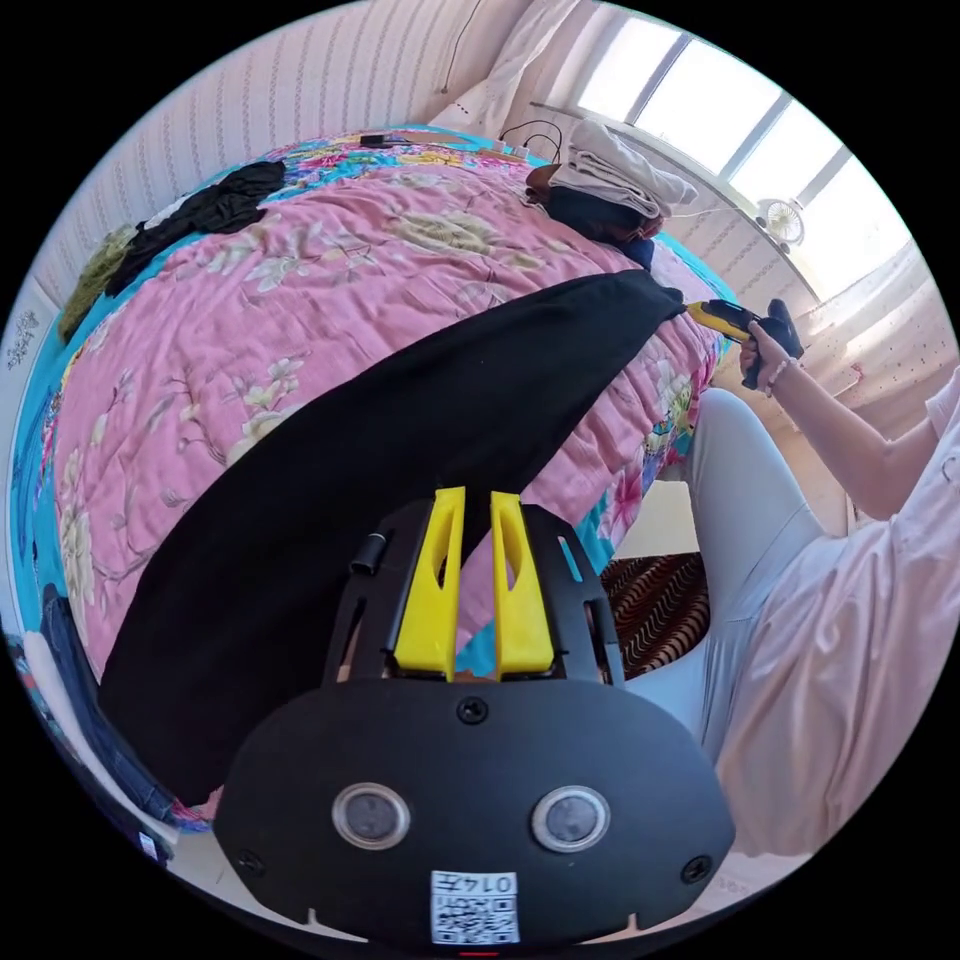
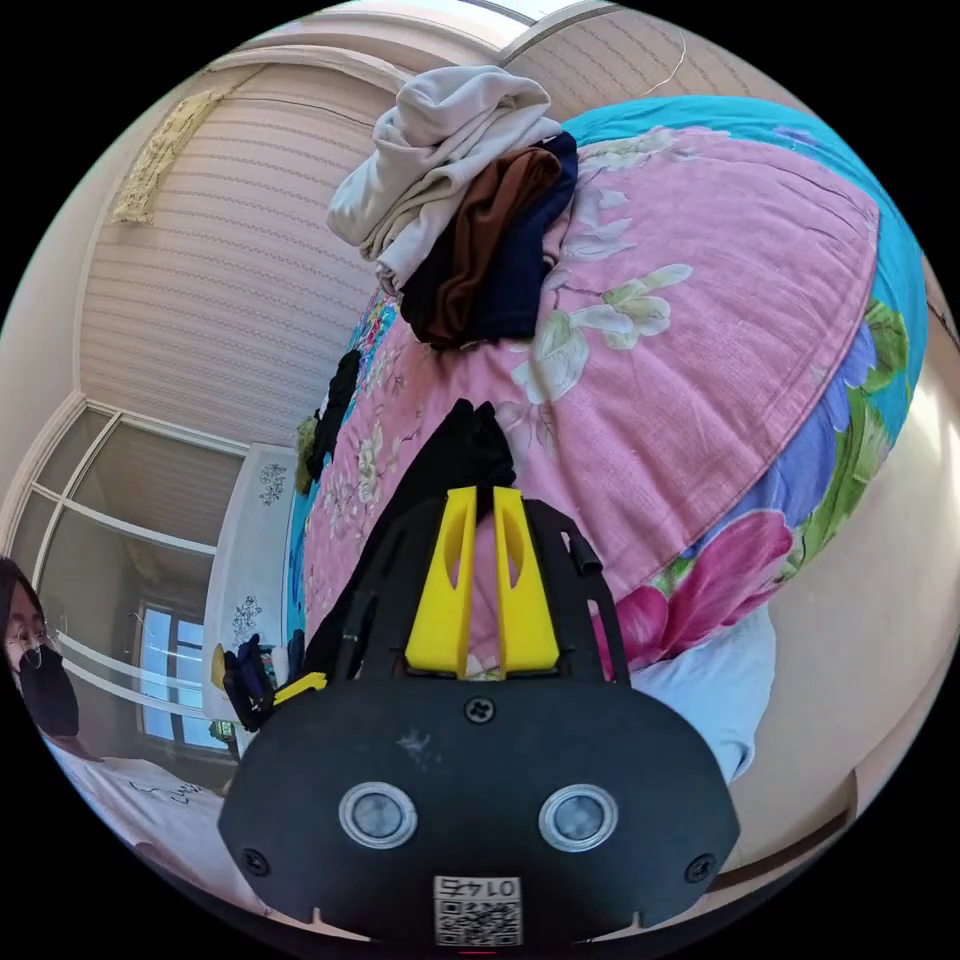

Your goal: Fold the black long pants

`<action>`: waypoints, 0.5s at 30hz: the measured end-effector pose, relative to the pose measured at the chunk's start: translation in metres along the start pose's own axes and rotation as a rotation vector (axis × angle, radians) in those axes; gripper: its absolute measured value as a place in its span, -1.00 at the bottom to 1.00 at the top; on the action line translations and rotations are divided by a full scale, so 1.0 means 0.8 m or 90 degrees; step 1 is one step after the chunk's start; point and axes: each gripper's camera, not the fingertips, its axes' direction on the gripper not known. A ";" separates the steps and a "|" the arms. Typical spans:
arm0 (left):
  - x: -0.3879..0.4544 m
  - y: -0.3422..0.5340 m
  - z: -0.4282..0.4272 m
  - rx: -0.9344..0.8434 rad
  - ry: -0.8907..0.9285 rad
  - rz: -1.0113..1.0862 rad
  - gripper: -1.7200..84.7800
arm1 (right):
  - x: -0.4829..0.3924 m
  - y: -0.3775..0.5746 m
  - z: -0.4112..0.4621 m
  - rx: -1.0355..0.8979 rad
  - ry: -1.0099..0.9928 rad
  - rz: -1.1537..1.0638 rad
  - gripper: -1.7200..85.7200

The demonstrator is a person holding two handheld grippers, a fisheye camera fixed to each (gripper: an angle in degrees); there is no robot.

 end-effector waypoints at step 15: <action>0.148 -0.290 0.190 0.026 0.022 0.307 -0.83 | 0.069 -0.018 0.021 0.062 -0.188 -0.051 -0.85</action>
